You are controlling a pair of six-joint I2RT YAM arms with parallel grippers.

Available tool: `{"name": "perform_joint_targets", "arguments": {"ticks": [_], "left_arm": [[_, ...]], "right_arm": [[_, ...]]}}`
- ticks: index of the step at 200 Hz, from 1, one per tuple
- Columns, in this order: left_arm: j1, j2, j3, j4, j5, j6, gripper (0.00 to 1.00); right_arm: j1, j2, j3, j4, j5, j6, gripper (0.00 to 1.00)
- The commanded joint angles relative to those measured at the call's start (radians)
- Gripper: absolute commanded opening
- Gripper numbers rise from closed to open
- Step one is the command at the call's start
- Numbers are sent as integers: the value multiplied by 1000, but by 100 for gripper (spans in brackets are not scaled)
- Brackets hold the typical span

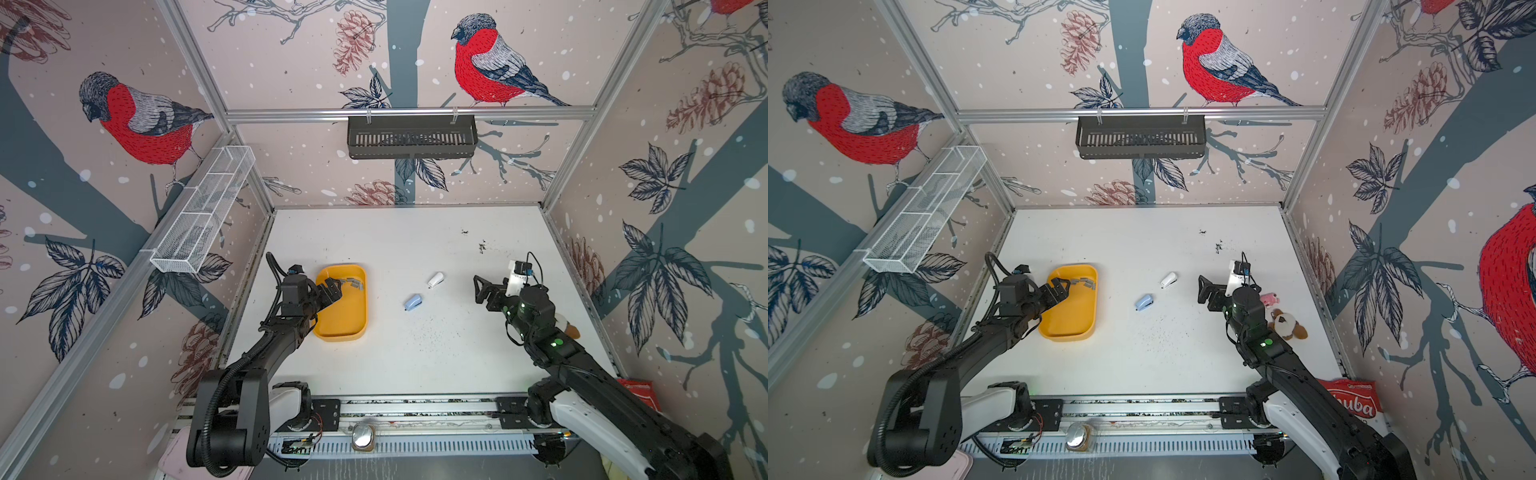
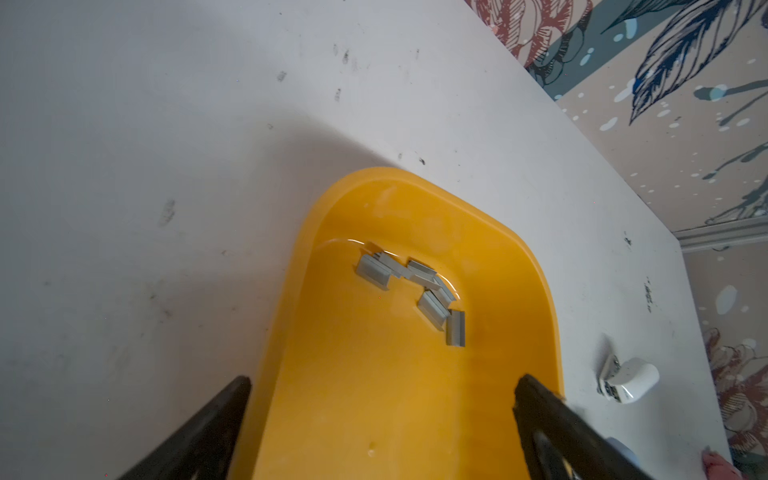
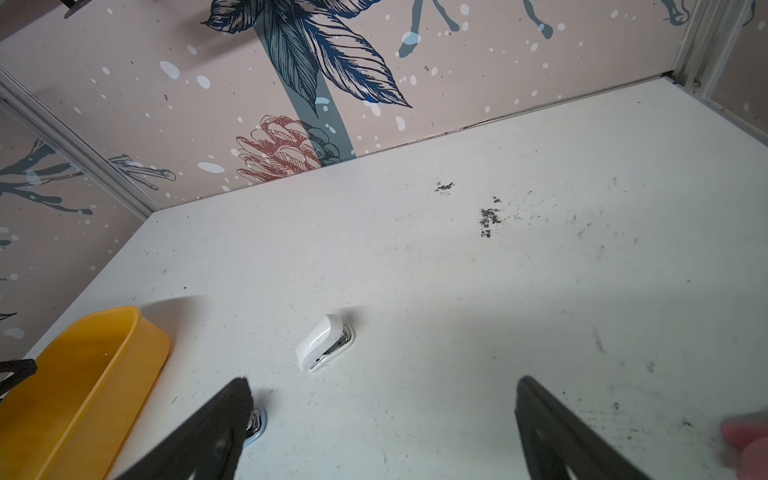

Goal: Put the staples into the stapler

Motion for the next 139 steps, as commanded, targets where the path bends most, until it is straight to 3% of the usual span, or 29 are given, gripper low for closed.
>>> {"name": "perform_joint_targets", "arguments": {"ticks": [1,41,80,139], "left_arm": [[-19,38,9,92,72,-36,97],[-100,112,25,164,64,-82,97],[-123,158,37,221,78,-136,97],[-97,72,98,43,-37,-69,97]], "right_arm": [[1,4,9,28,-2,-1,99],[-2,8,14,32,0,-10,99],[-8,18,19,35,-3,-16,99],[-27,22,31,14,41,-41,99]]}}
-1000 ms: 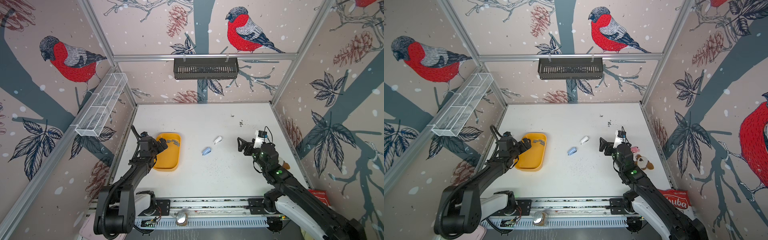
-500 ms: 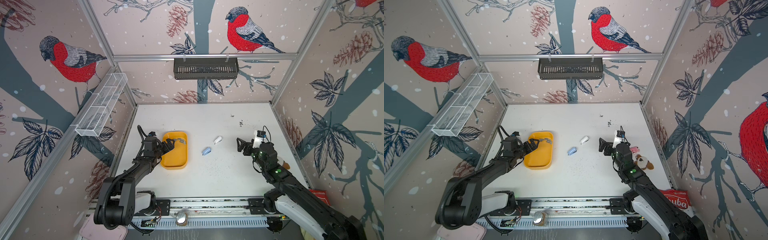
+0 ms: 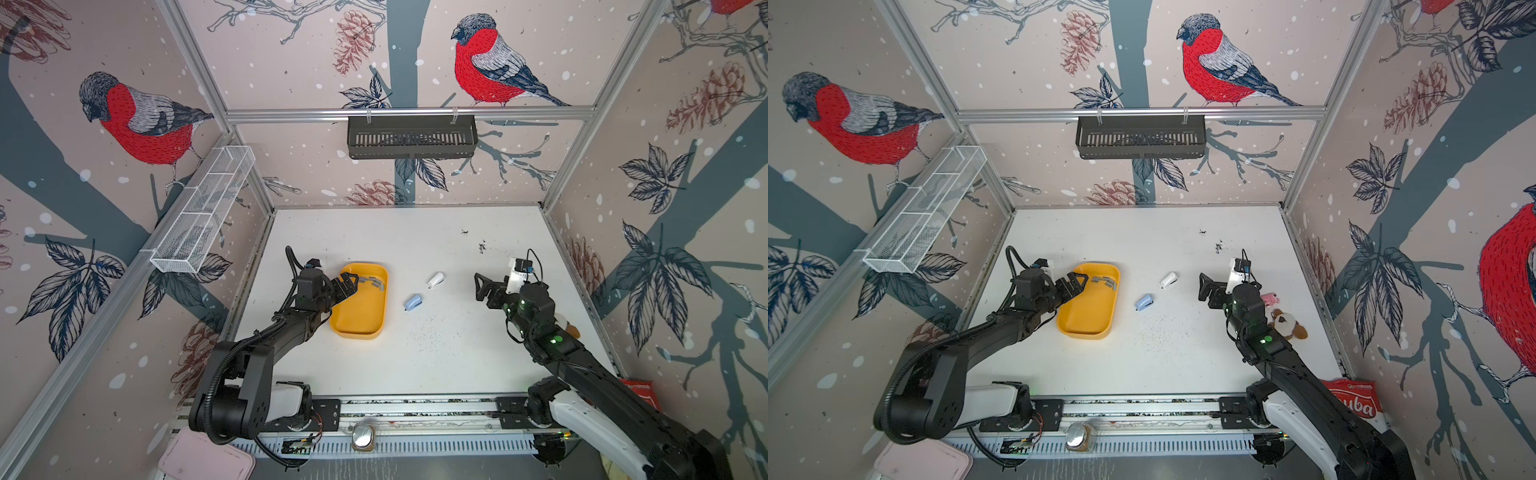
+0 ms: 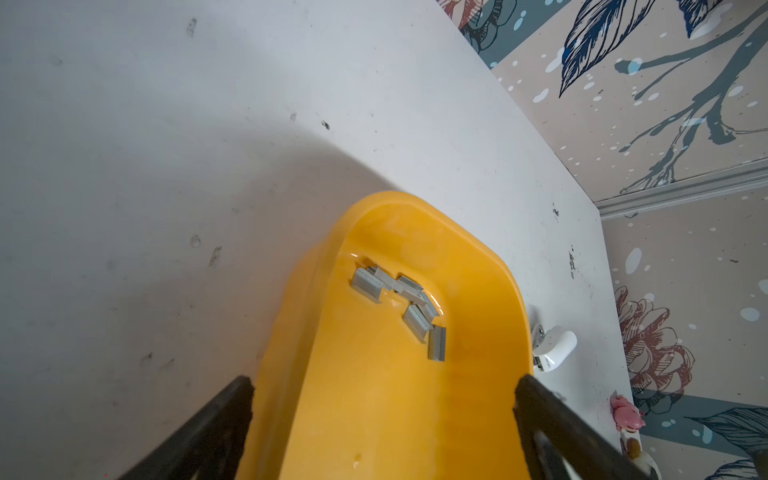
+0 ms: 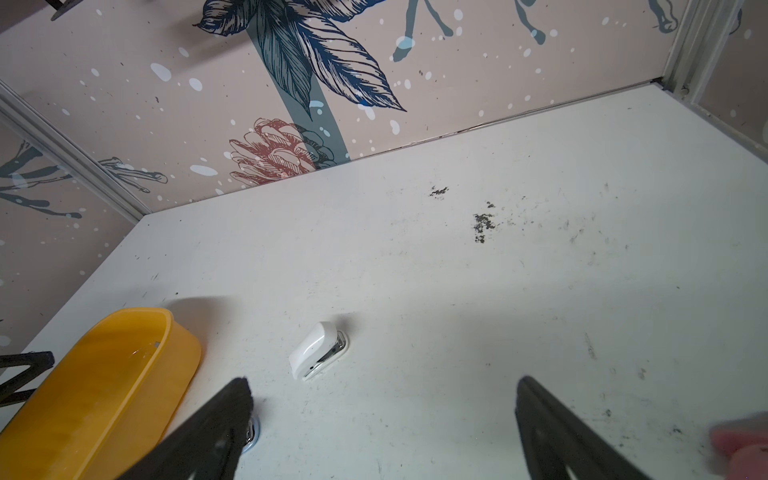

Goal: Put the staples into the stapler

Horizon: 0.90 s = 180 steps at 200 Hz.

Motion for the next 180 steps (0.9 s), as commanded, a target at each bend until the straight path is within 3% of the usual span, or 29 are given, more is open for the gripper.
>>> {"name": "perform_joint_targets", "arguments": {"ticks": [1,41,93,118,180], "left_arm": [[25,-45,40,-67,-63,38,97],[144,-131,66,-114,-157,125,97],[153,-98,74,-45,-437,332,97],[153,-61,67,20,-446,421,97],[153,31,-95,399,-355,527,97]], "right_arm": [[-8,-3,8,14,36,-23,99],[-20,12,8,35,49,-16,99],[-87,96,30,94,101,-91,99],[-167,114,-1,176,76,-136,99],[-356,194,-61,362,16,-181,98]]}}
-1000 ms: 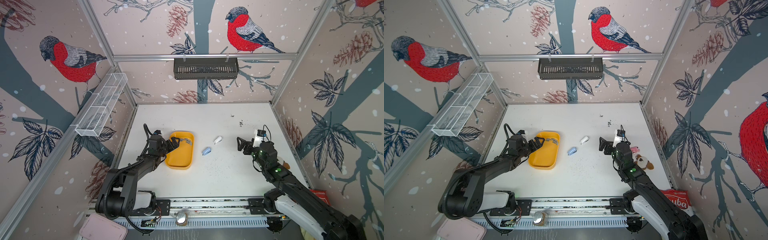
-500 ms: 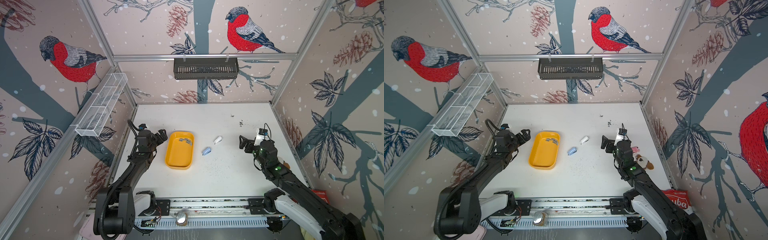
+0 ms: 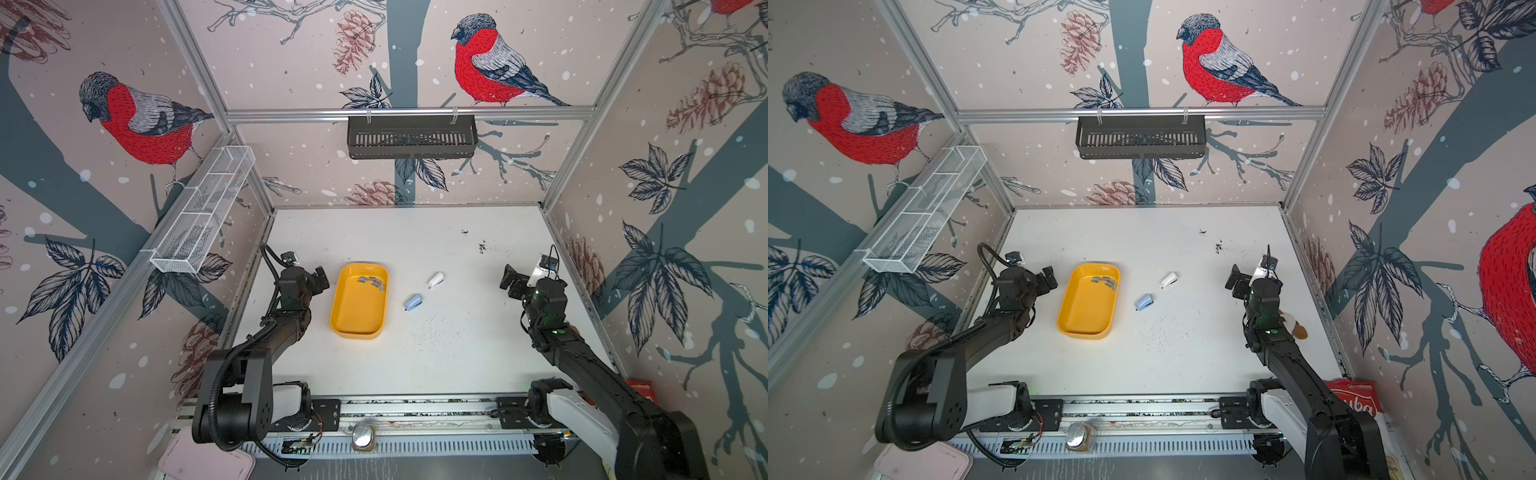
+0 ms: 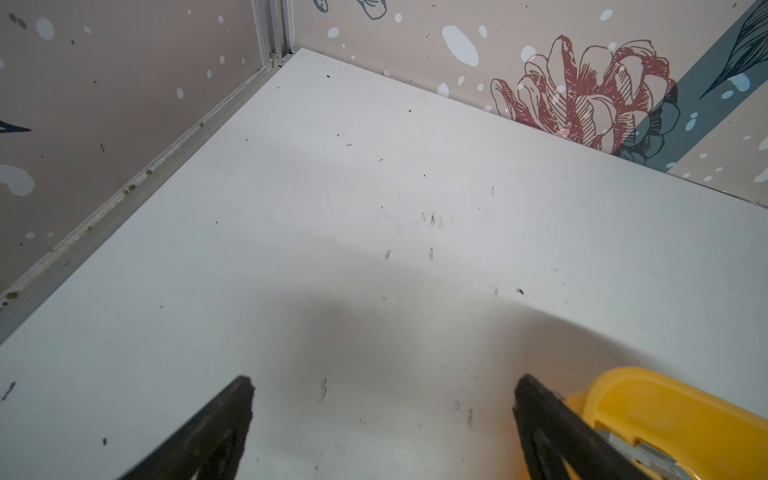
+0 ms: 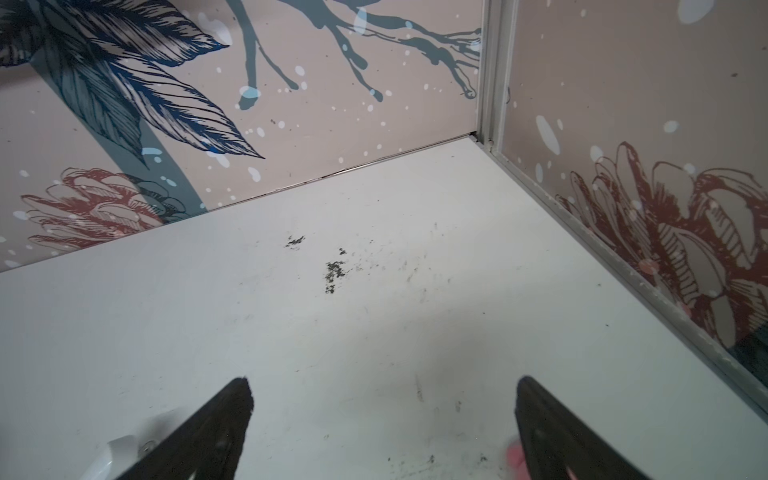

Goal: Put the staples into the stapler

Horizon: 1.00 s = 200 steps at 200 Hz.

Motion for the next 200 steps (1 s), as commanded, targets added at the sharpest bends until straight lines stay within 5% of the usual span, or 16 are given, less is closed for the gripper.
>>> {"name": "perform_joint_targets", "arguments": {"ticks": [1,103,169,200], "left_arm": [[1,30,-47,242,36,85,97],[-8,213,-149,669,134,236,97],[-6,198,-148,644,203,264,97],[-6,200,-144,638,178,255,98]], "right_arm": [[-39,37,-4,119,-35,-43,98],[-84,422,-34,577,-52,-203,99],[-120,521,-60,697,-250,-242,99],[-121,525,-57,689,-219,-232,99]]}}
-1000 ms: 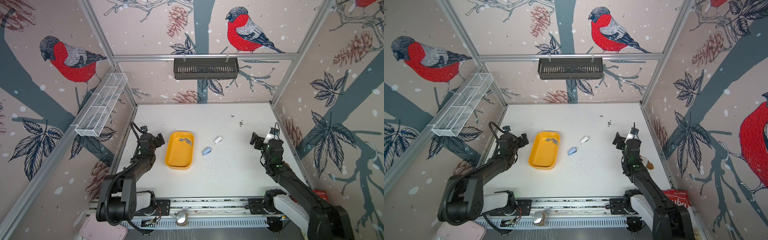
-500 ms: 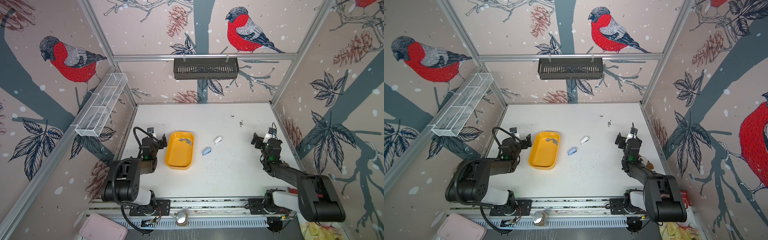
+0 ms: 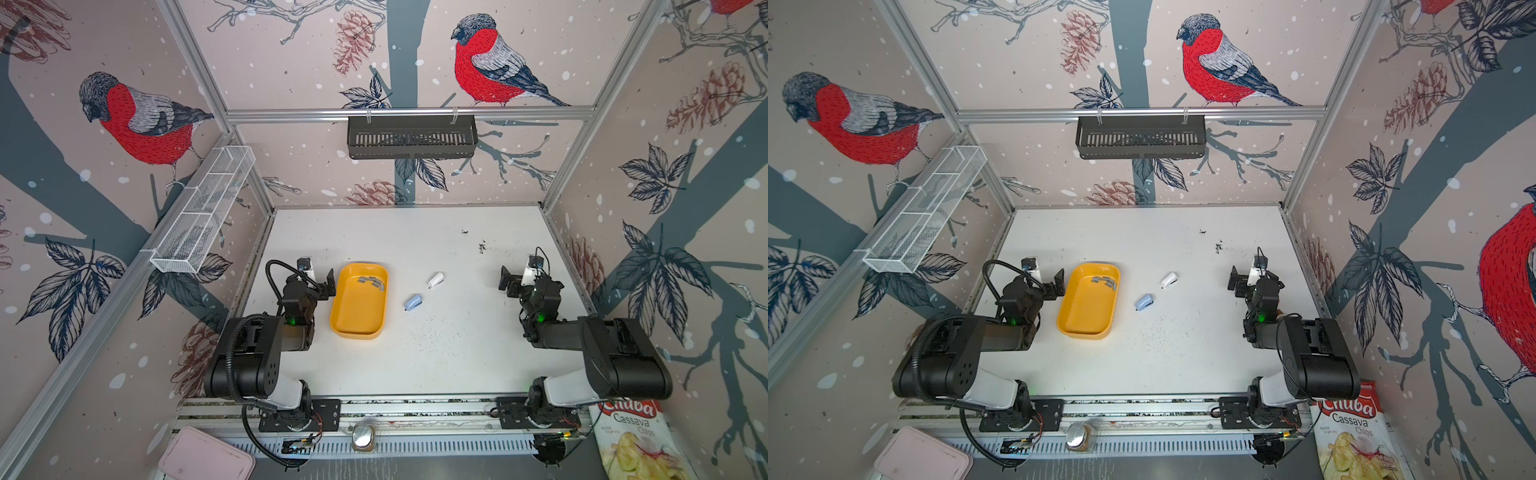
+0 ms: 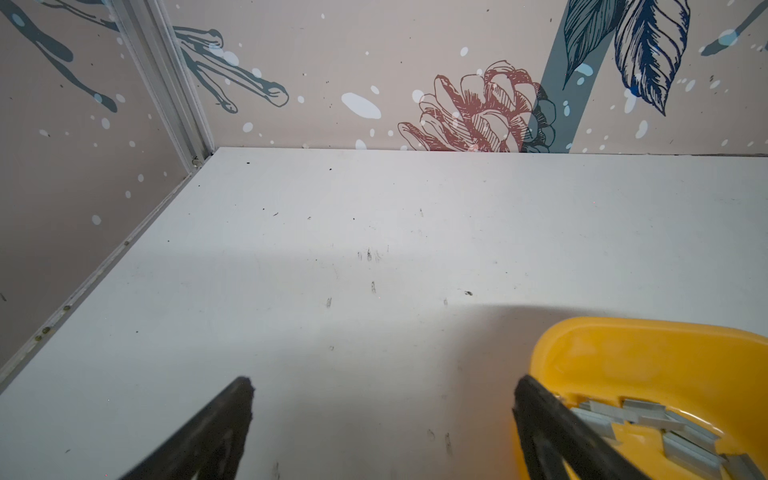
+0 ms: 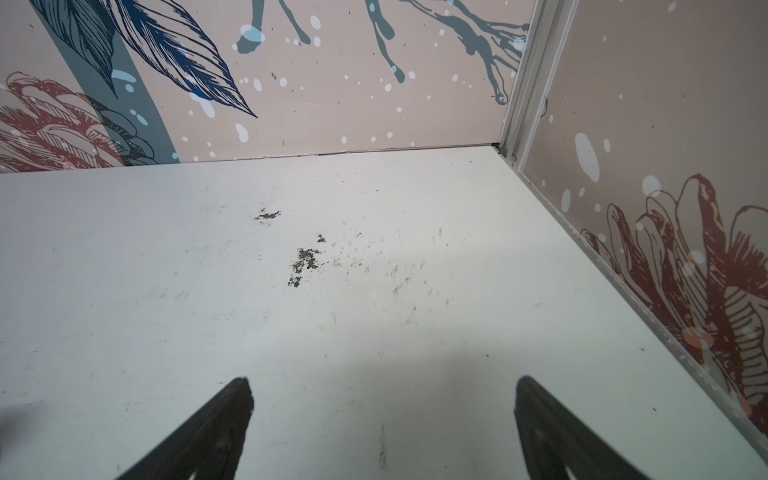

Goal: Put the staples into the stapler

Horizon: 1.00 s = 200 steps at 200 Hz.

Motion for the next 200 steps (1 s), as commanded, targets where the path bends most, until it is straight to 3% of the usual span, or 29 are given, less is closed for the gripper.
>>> {"name": "perform_joint_targets", "arguments": {"ticks": [1,10,24,68,90,105,200], "left_arm": [[1,-1,4,56,-11,14,98],[2,1,21,26,-74,-11,98],[-1,-1,20,26,-84,-13,98],[-1,1,18,29,-62,-7,98],[1,-1,16,35,-40,0,98],[3,0,15,35,-30,2,98],[2,-2,14,38,-31,3,98]], "right_arm": [[6,5,1,62,3,3,99],[32,28,-6,100,141,30,100],[48,35,-27,145,173,20,100],[47,34,-22,131,163,22,100],[22,30,-37,152,21,-3,100],[9,31,-35,153,-4,2,100],[14,37,-22,133,15,2,100]]}}
